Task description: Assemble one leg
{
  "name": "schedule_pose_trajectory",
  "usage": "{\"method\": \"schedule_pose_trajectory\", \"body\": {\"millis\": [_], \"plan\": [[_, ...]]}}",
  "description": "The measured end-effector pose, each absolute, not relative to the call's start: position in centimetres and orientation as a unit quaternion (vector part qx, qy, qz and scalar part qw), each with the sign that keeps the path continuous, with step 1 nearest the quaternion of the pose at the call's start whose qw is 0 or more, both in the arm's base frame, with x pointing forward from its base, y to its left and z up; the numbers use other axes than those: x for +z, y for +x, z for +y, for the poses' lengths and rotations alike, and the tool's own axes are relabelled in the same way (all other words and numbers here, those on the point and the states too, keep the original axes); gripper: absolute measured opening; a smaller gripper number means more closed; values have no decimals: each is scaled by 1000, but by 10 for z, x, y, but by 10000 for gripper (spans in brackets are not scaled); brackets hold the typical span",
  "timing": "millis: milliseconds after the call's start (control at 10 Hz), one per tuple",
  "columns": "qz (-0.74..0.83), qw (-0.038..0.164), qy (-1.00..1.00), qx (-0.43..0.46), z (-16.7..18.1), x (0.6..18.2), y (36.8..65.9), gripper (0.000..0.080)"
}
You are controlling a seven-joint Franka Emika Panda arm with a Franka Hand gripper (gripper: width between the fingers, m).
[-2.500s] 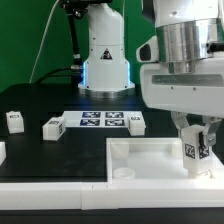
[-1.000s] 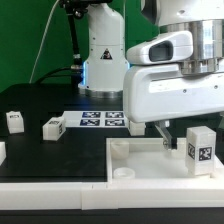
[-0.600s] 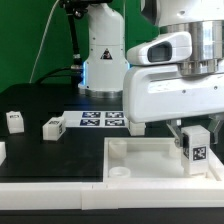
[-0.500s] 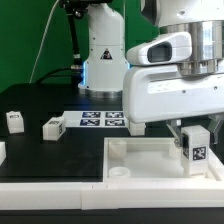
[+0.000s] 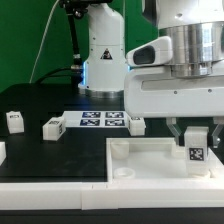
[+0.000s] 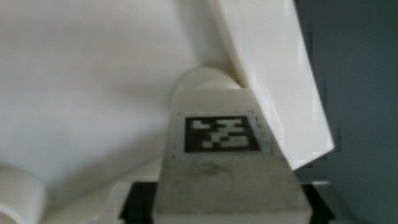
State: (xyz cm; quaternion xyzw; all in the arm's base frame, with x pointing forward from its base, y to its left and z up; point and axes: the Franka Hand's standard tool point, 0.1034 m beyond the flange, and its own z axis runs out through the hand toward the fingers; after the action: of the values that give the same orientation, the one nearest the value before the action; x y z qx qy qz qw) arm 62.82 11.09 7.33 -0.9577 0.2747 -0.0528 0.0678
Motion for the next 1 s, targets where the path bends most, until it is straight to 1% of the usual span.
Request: {"method": "schedule_pose_trajectory", "body": {"millis": [100, 200, 300, 600, 700, 900, 1000], "plan": [[313, 69, -946, -51, 110, 73, 628, 291], [398, 78, -913, -41, 109, 72, 628, 291], [459, 82, -884, -27, 111, 72, 625, 291], [665, 80, -743, 12, 123, 71, 620, 291], [691, 81, -718, 16, 123, 70, 620, 291], [669, 82, -739, 14, 123, 70, 620, 291], [648, 81, -758, 12, 124, 71, 620, 457]]}}
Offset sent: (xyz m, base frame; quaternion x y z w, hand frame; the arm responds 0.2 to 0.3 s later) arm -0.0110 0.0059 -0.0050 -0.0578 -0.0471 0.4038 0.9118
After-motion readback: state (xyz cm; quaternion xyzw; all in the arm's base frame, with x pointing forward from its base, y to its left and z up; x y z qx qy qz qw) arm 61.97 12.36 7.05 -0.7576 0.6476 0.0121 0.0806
